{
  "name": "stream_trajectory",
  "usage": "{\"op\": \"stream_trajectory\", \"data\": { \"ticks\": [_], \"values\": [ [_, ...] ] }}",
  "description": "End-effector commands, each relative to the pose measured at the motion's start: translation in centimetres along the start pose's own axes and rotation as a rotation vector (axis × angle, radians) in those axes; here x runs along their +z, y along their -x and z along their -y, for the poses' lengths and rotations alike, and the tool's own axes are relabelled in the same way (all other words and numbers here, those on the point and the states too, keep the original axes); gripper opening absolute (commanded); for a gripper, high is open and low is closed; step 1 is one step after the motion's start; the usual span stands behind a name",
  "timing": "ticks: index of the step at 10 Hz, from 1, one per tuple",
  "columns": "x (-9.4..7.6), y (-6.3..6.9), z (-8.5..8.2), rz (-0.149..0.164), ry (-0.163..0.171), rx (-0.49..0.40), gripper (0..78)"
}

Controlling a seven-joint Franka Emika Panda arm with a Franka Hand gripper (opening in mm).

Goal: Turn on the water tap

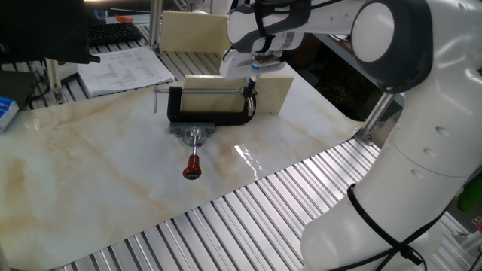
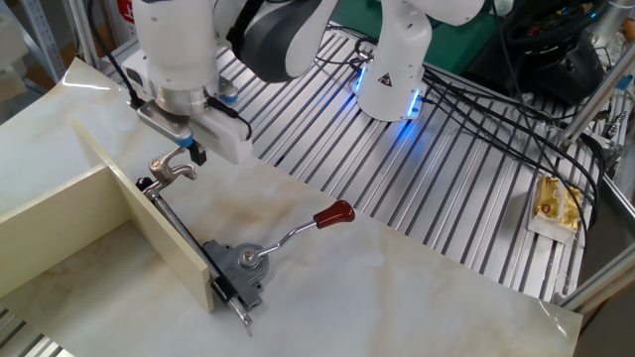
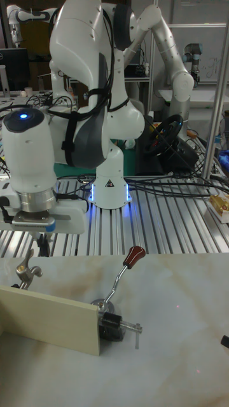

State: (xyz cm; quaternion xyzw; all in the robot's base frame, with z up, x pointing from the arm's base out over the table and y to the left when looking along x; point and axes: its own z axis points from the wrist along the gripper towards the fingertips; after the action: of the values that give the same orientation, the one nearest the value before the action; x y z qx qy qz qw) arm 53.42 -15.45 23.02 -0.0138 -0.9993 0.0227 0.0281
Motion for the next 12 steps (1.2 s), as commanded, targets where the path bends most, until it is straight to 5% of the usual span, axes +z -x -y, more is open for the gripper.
{"op": "stream_trajectory", "data": {
  "ticks": [1,8,12],
  "values": [
    [-0.13,0.00,0.98,-0.001,-0.002,-0.020,0.0],
    [-0.06,-0.26,1.46,-0.010,-0.064,-0.161,0.0],
    [-0.04,-0.21,1.59,-0.012,-0.076,-0.170,0.0]
  ]
}}
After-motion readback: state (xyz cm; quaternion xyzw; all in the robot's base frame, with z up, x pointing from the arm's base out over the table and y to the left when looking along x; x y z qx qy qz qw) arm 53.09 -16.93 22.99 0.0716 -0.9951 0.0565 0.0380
